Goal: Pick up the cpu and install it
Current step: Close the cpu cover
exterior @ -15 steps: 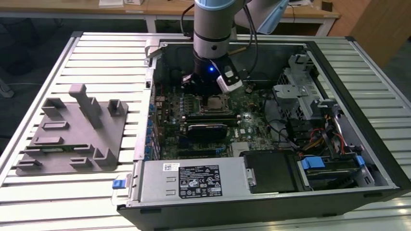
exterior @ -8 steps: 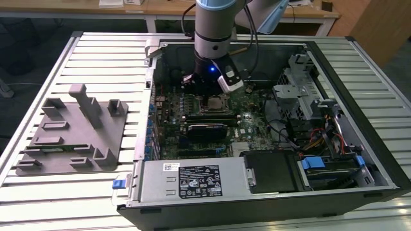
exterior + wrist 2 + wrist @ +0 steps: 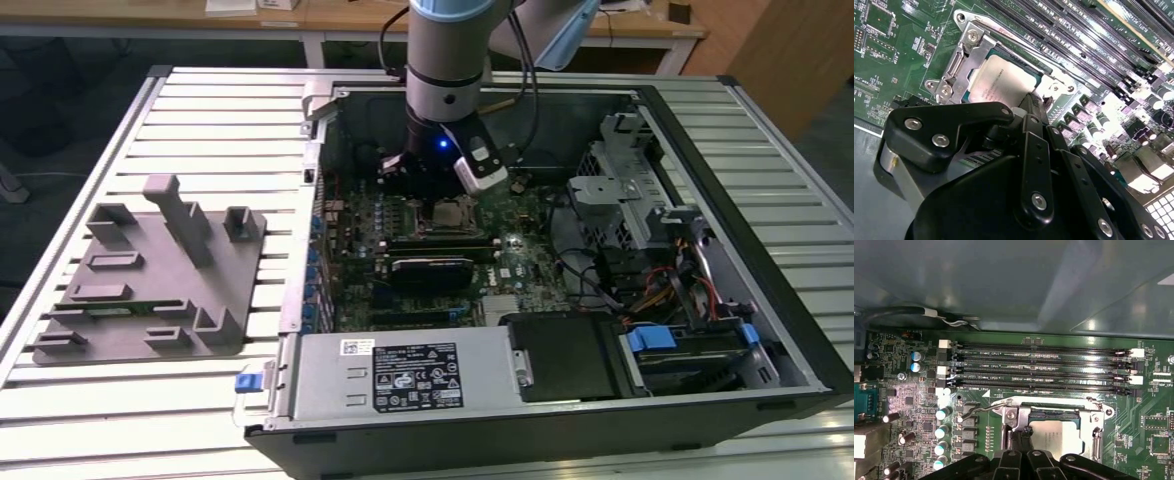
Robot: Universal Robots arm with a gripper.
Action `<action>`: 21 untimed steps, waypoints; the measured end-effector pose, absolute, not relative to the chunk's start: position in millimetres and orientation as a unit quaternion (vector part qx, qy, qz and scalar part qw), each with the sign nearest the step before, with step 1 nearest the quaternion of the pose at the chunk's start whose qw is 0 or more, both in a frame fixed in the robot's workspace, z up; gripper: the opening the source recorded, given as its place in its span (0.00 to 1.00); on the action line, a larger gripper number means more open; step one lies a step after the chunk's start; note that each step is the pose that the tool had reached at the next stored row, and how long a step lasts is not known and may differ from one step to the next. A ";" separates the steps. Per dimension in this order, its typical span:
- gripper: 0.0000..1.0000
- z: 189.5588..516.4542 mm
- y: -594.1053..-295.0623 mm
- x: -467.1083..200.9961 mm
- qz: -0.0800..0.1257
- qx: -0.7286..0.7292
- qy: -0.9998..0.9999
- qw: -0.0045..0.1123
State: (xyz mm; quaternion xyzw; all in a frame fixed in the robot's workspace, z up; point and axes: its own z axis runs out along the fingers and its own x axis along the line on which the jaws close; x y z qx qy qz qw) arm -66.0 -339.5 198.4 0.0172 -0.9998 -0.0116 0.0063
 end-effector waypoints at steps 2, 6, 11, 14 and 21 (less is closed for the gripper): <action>0.11 198.7 -339.4 -65.9 -0.012 0.017 -1.000 0.006; 0.11 201.7 -339.4 -66.0 -0.012 0.017 -1.000 0.006; 0.11 209.0 -339.5 -66.6 -0.011 0.017 -1.000 0.004; 0.11 211.9 -339.5 -67.3 -0.011 0.017 -1.000 0.002; 0.11 211.1 -339.5 -71.9 -0.011 0.017 -1.000 -0.005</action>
